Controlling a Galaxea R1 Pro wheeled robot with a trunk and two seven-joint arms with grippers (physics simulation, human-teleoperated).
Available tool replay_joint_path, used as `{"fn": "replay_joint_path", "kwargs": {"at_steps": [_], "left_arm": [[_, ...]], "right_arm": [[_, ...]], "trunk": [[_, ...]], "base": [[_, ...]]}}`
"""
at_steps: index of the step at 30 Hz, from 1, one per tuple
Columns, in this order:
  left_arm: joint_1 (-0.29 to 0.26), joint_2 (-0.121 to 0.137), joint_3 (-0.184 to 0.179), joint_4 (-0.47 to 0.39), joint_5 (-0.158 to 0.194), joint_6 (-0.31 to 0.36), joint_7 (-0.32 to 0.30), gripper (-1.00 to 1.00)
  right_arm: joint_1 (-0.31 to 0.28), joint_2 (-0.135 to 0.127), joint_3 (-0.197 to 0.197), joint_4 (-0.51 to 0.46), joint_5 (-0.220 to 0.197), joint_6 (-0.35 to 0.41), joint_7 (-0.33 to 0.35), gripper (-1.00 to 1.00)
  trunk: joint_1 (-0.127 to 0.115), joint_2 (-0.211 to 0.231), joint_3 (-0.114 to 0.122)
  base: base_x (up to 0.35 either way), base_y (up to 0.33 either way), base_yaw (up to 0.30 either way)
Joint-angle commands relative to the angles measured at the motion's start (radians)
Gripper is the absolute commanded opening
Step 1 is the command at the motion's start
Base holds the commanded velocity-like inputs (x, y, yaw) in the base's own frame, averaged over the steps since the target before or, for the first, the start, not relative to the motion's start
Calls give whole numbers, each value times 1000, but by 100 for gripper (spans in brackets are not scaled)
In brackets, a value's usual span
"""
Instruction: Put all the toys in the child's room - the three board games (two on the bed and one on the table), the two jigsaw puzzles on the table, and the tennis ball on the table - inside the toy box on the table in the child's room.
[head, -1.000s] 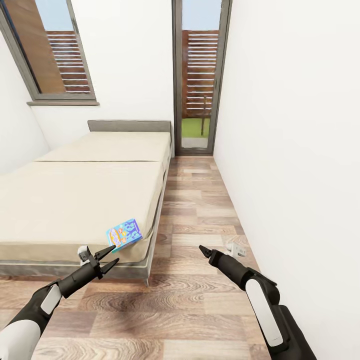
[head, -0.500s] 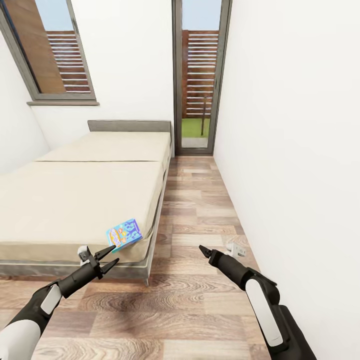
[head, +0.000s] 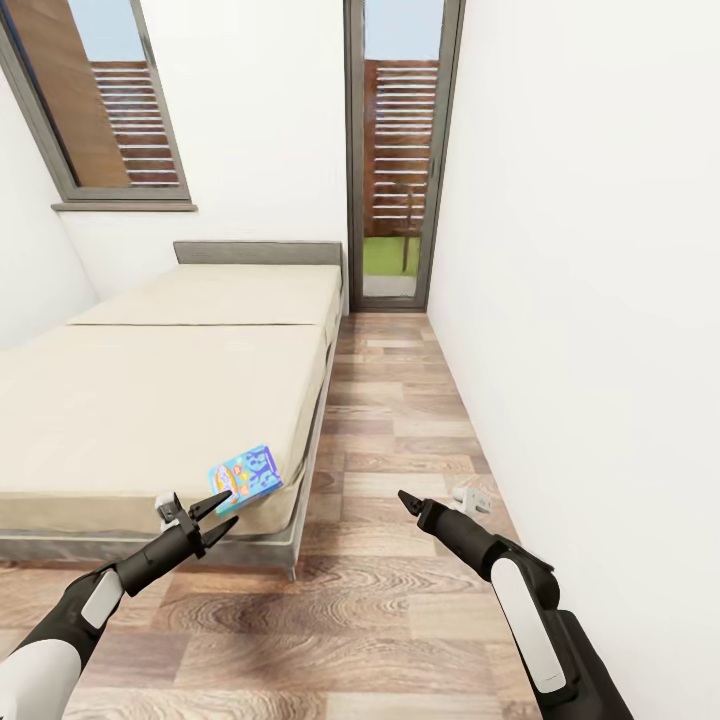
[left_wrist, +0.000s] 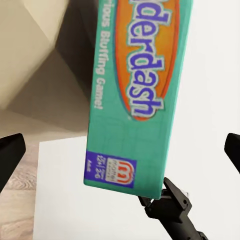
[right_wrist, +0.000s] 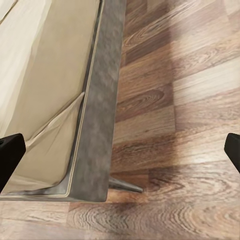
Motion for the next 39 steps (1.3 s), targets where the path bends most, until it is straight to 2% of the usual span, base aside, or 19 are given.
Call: {"fn": "replay_joint_path", "kwargs": {"at_steps": [1, 39], "left_arm": [[0, 0, 1, 0, 1, 8, -2, 100], [-1, 0, 1, 0, 1, 7, -2, 100]], "right_arm": [[0, 0, -1, -1, 1, 5, 3, 100], [0, 0, -1, -1, 1, 5, 3, 100]], "trunk": [[0, 0, -1], [0, 0, -1]], "base": [[19, 0, 0], [18, 7, 0]]}}
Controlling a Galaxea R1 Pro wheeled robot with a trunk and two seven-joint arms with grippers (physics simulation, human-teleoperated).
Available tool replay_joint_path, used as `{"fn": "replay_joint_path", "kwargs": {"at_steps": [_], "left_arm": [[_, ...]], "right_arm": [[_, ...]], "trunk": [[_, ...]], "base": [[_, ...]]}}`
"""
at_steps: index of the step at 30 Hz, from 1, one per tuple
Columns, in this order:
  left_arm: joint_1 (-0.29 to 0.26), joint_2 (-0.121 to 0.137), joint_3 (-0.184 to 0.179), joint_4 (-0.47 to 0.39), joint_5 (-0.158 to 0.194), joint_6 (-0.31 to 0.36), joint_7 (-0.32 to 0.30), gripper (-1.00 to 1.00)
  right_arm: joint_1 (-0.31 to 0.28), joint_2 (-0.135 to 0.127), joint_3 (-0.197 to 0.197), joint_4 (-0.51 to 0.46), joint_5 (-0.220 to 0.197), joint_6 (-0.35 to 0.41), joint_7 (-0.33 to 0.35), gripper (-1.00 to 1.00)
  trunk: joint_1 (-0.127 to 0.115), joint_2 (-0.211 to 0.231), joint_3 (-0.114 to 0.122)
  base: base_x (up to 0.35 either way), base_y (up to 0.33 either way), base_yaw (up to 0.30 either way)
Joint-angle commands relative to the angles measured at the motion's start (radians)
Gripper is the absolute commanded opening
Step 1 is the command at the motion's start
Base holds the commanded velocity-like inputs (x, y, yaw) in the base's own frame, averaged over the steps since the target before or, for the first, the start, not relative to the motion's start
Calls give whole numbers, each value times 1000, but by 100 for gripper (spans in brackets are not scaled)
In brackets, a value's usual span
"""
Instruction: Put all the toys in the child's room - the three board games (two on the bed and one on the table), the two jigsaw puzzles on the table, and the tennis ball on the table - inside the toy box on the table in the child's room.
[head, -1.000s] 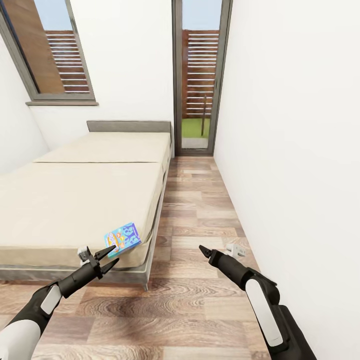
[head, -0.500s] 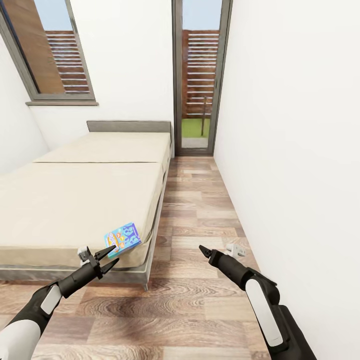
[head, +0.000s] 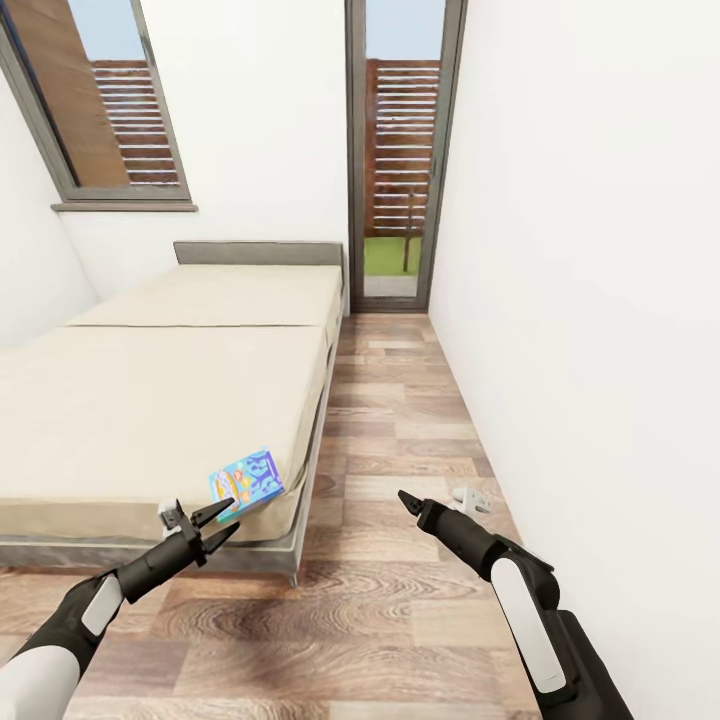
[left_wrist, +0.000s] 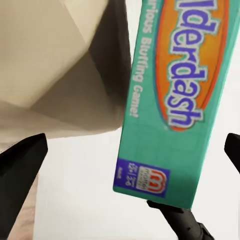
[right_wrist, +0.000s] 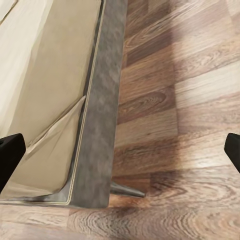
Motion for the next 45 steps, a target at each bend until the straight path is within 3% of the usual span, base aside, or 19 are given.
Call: {"fn": "replay_joint_path", "kwargs": {"at_steps": [1, 45], "left_arm": [[-16, 0, 14, -1, 17, -21, 3, 100], [-16, -3, 14, -1, 17, -24, 4, 100]], "right_arm": [[0, 0, -1, -1, 1, 5, 3, 100], [0, 0, -1, 1, 1, 5, 3, 100]], "trunk": [[0, 0, -1], [0, 0, -1]], "base": [[58, 21, 0], [5, 2, 0]]}}
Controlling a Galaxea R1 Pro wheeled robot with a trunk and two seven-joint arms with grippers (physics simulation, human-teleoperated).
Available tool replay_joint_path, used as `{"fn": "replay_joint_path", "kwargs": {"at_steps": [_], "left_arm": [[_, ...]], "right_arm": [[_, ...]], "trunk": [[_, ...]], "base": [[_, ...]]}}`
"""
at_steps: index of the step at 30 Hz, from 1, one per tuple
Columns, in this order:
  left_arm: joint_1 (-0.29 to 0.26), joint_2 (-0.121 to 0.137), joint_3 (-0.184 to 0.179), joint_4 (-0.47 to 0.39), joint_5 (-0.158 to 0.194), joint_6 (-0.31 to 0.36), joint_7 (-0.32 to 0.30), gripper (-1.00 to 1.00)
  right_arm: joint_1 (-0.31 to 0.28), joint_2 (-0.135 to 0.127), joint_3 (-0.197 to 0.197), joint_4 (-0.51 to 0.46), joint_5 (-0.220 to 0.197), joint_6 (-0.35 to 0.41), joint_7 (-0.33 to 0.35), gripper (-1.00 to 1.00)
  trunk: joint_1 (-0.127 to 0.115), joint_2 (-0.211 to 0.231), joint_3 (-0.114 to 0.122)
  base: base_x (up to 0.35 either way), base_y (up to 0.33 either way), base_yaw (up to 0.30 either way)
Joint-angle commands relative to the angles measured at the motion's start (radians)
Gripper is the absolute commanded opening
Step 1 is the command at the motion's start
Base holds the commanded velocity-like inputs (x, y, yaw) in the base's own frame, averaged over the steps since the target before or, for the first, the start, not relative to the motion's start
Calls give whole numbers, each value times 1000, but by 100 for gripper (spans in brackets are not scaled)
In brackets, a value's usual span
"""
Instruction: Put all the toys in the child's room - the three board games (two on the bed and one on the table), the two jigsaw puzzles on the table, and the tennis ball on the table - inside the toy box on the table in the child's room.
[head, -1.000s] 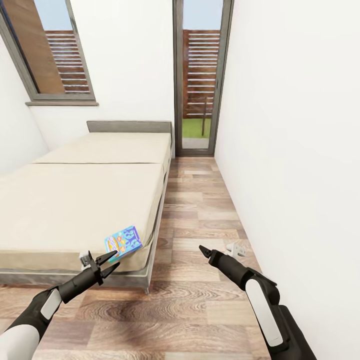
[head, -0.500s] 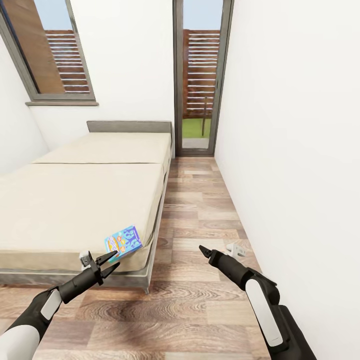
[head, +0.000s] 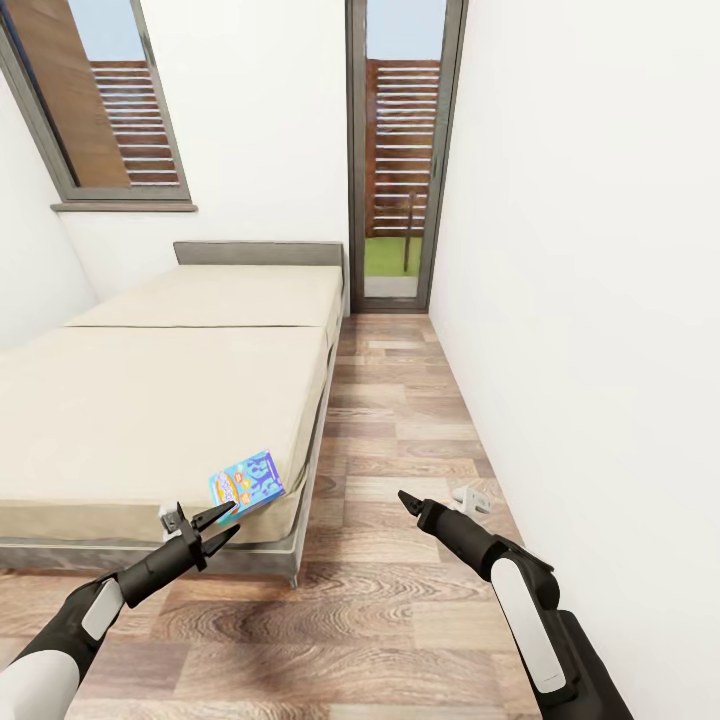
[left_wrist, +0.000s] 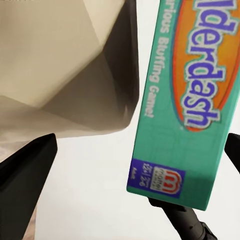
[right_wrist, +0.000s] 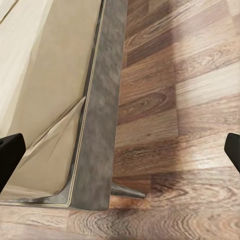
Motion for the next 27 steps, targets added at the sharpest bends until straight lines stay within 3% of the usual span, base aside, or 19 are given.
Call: {"fn": "replay_joint_path", "kwargs": {"at_steps": [1, 27], "left_arm": [[-25, 0, 13, -1, 16, -17, 2, 100], [-26, -1, 13, -1, 16, -17, 2, 100]], "right_arm": [[0, 0, -1, -1, 1, 5, 3, 100], [0, 0, -1, -1, 1, 5, 3, 100]], "trunk": [[0, 0, -1], [0, 0, -1]], "base": [[0, 0, 0], [-10, 0, 0]]}}
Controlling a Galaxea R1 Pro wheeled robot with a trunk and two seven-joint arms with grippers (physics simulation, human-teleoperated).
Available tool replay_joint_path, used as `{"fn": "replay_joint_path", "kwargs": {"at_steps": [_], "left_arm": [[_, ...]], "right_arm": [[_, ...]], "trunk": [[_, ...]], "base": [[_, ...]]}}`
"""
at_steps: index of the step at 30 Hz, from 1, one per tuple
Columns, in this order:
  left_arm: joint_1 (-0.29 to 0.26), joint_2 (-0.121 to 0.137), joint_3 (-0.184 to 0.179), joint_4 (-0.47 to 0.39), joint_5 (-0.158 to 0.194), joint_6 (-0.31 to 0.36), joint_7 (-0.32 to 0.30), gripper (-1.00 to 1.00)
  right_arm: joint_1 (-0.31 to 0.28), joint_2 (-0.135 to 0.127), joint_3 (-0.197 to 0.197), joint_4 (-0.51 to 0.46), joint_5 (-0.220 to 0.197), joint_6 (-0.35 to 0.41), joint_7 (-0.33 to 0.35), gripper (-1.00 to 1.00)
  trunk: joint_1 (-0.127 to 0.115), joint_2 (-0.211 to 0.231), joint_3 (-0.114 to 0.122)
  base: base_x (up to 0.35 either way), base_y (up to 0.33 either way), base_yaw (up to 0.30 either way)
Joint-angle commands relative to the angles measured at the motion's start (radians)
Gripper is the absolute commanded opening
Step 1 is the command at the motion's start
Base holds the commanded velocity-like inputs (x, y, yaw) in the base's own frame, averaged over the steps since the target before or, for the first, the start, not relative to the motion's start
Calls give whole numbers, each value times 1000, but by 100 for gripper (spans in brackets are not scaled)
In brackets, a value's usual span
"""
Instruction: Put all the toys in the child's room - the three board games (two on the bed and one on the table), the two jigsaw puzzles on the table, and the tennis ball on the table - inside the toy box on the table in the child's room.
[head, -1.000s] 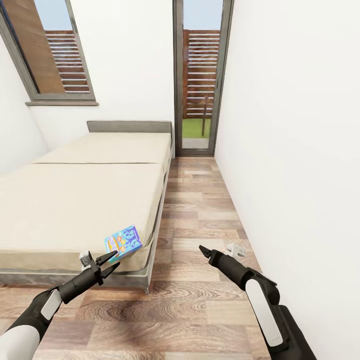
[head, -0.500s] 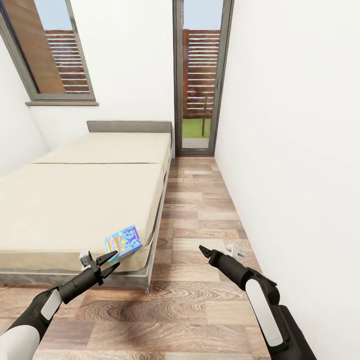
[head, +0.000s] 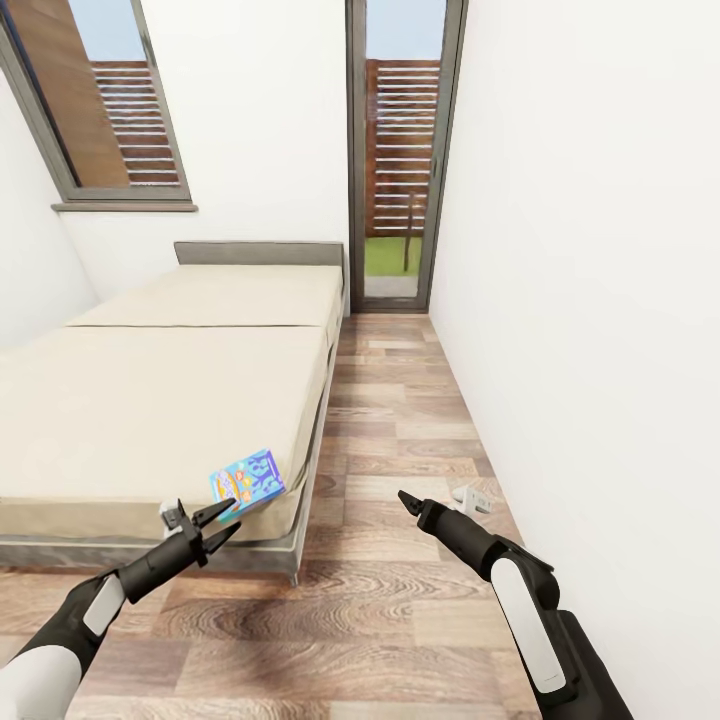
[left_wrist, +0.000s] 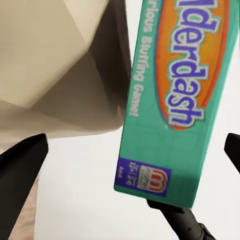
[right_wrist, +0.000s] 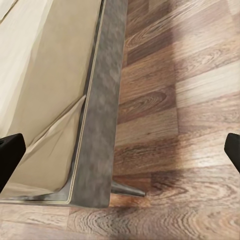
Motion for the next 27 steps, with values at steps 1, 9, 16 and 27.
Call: {"fn": "replay_joint_path", "kwargs": {"at_steps": [1, 9, 16, 27], "left_arm": [[-15, 0, 13, -1, 17, -17, 2, 100], [-15, 0, 13, -1, 17, -17, 2, 100], [-15, 0, 13, -1, 16, -17, 2, 100], [-15, 0, 13, -1, 16, -17, 2, 100]], "right_arm": [[0, 0, -1, -1, 1, 5, 3, 100], [0, 0, -1, -1, 1, 5, 3, 100], [0, 0, -1, -1, 1, 5, 3, 100], [0, 0, -1, -1, 1, 5, 3, 100]], "trunk": [[0, 0, -1], [0, 0, -1], [0, 0, -1], [0, 0, -1]], "base": [[-31, 0, 0], [-11, 0, 0], [-2, 0, 0], [-5, 0, 0]]}}
